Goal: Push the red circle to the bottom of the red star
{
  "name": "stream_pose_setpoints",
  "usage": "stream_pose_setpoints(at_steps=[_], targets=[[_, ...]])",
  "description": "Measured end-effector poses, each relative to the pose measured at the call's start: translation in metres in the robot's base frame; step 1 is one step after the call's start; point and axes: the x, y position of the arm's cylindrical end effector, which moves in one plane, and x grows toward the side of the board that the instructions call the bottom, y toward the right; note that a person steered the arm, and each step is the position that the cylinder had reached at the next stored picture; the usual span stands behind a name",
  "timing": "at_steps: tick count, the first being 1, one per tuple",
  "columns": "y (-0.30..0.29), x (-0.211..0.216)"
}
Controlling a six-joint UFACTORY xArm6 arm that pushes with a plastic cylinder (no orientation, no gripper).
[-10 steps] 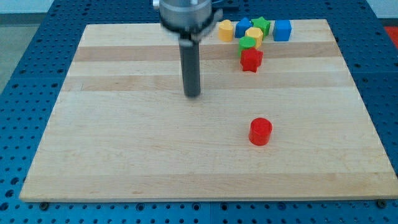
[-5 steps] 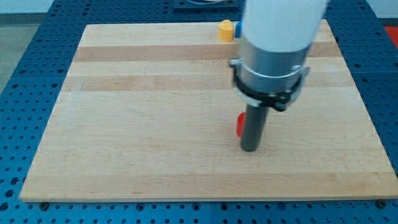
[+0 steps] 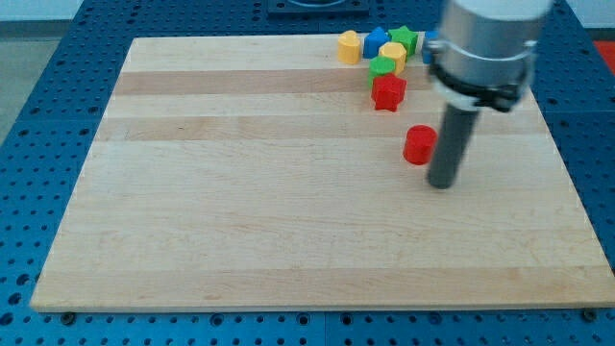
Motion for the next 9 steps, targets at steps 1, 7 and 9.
stream_pose_setpoints(at_steps=[1, 7, 9], targets=[[0.003, -0.016], [-0.063, -0.054], [-0.211, -0.040]])
